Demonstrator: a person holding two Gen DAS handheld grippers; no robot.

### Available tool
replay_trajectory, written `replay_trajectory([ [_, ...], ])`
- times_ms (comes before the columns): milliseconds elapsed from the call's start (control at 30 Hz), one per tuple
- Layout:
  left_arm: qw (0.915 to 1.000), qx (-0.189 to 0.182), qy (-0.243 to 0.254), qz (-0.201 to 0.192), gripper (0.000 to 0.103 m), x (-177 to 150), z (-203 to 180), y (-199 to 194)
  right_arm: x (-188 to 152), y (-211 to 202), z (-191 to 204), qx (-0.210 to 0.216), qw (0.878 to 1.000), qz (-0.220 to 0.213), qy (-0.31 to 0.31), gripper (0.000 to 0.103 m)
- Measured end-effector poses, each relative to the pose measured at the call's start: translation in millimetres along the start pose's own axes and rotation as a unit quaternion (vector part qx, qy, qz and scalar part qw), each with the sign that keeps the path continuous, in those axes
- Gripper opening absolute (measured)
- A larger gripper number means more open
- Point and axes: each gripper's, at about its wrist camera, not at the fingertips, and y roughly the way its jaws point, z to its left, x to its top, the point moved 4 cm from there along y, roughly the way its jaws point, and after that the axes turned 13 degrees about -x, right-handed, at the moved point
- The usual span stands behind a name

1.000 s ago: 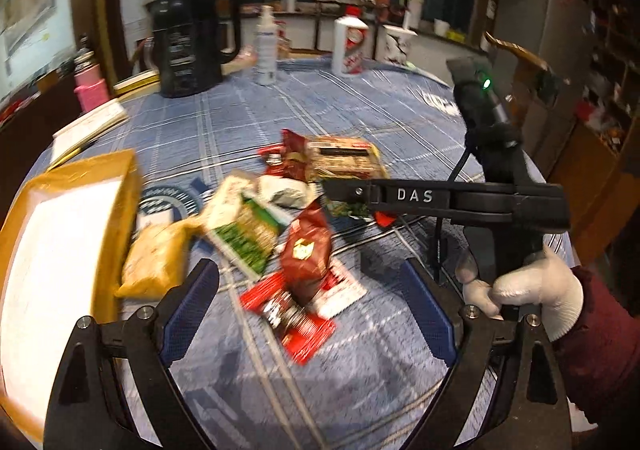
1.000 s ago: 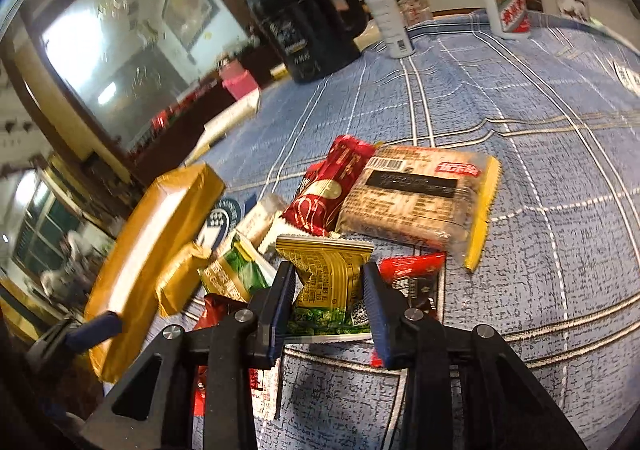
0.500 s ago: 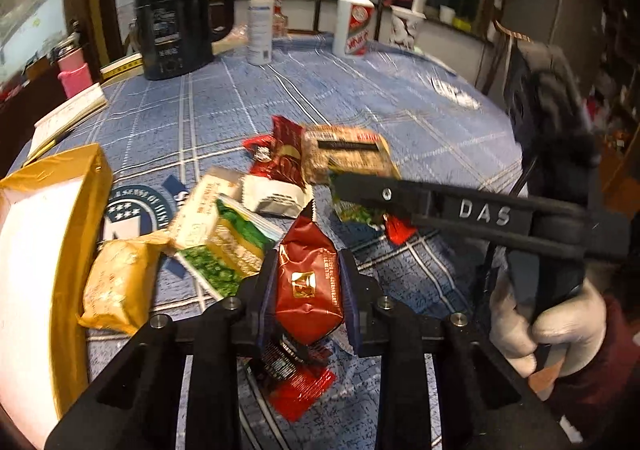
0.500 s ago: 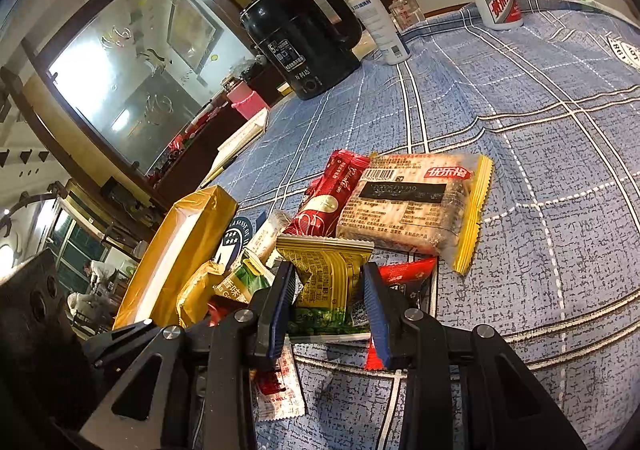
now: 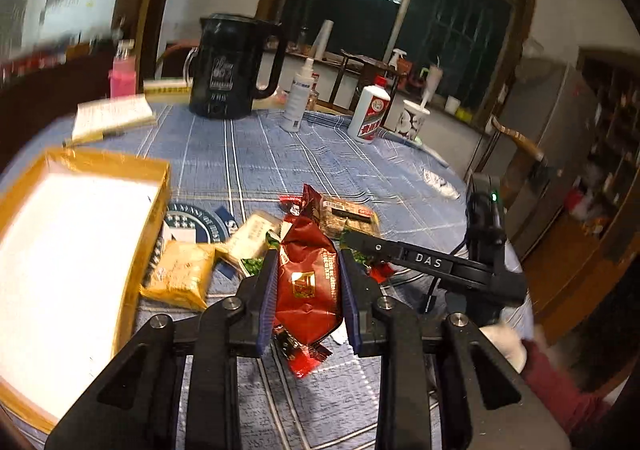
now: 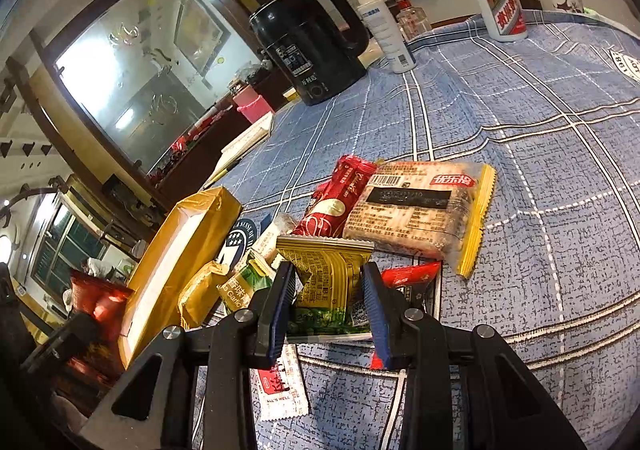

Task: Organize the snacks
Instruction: 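Carry both packets over the white-lined tray and open both tools to drop them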

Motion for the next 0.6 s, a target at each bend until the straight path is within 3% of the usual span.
replay_trajectory([
  [100, 0.9998, 0.012, -0.002, -0.016, 0.026, 3.8, 15.3, -14.4, 2.0, 1.7, -3.1, 0.02, 1.0, 0.009, 0.022, 0.035],
  [267, 0.9985, 0.036, -0.028, -0.031, 0.026, 13.5, 59.1, -49.3, 5.0, -7.0, 13.4, -0.025, 0.999, -0.021, -0.031, 0.035],
  [367, 0.9962, 0.065, -0.04, -0.043, 0.026, 12.0, 85.6, -77.7, 2.5, -15.0, 25.6, -0.025, 0.999, -0.024, -0.04, 0.035],
  [500, 0.9903, 0.111, -0.057, -0.06, 0.026, 6.5, 116.4, -108.9, 3.7, -34.2, 72.7, 0.013, 0.997, -0.033, -0.066, 0.035],
  [600, 0.9848, 0.138, -0.084, -0.064, 0.026, -1.2, 142.7, -122.8, -6.0, -32.2, 134.6, 0.066, 0.992, -0.009, -0.103, 0.035],
])
